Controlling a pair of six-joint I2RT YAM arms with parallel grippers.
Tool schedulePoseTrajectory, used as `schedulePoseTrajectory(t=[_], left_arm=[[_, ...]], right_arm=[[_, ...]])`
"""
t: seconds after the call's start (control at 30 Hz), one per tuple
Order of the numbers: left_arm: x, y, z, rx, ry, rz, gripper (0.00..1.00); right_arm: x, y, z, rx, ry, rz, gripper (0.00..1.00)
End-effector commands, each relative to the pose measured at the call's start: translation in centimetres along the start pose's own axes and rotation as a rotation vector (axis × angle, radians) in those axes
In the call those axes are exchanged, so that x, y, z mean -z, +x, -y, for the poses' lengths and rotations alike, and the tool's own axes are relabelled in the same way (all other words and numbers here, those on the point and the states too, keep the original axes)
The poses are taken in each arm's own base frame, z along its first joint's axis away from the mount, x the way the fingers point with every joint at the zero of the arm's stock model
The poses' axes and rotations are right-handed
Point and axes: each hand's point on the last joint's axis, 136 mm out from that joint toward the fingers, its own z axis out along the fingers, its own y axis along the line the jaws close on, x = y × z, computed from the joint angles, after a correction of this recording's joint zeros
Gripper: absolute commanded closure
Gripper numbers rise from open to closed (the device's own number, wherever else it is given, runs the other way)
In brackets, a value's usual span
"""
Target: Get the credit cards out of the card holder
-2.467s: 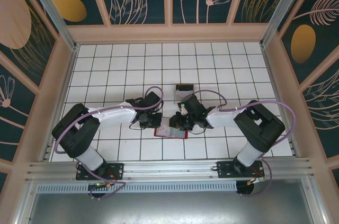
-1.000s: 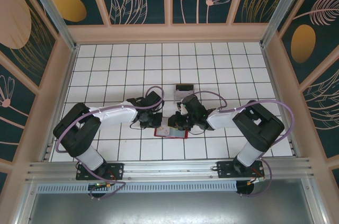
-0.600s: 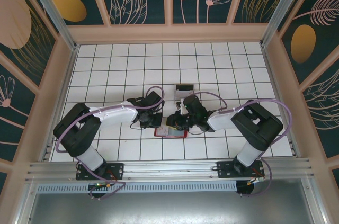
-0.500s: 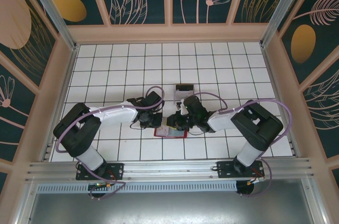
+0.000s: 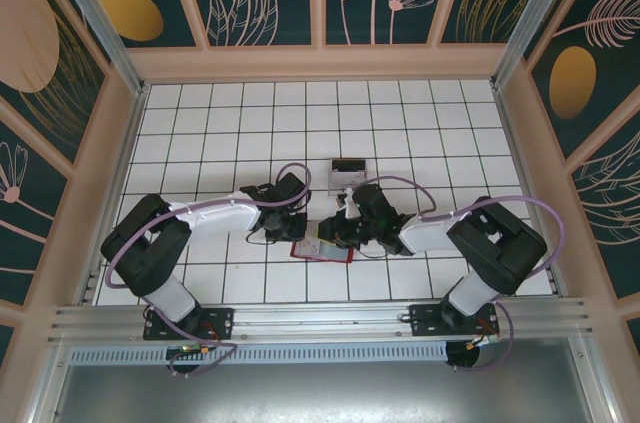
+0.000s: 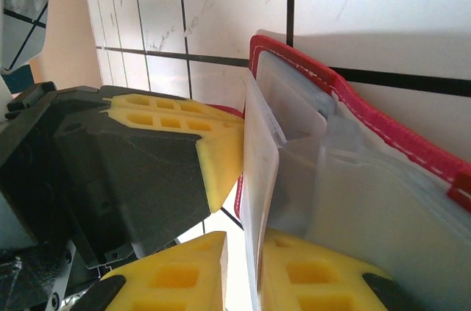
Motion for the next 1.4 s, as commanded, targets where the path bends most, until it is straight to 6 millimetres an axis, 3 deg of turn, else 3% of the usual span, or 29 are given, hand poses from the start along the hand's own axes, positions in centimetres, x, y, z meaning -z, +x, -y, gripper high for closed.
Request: schedulePoseTrajectory(t=[0.0, 0.63, 0.8, 1.1, 1.37], left_arm=[[-2.1, 2.7, -1.7, -0.006, -0.062, -0.094, 0.92], [-1.9, 2.7, -1.7, -0.003, -0.064, -0.091, 0.92], [-0.5, 1.5, -0.9, -0.003, -0.049, -0.038, 0.91], [2.5, -0.8, 1.5, -0.004, 0.037, 0.067, 0.74], [1.6, -0.4, 1.0, -0.015, 0.019, 0.045, 0.57]], right_arm=[[0.6, 0.1, -1.3, 0.030, -0.045, 0.017, 0.82], [1.5, 0.5, 0.4, 0.003, -0.004, 0.042, 0.86], [1.2, 0.3, 1.2, 0.012, 0.044, 0.033, 0.91], [-0.3, -0.3, 0.5, 0.096, 0.067, -0.036, 0.93], [-0.7, -0.7, 1.3, 0.103, 0.099, -0.071, 0.93]])
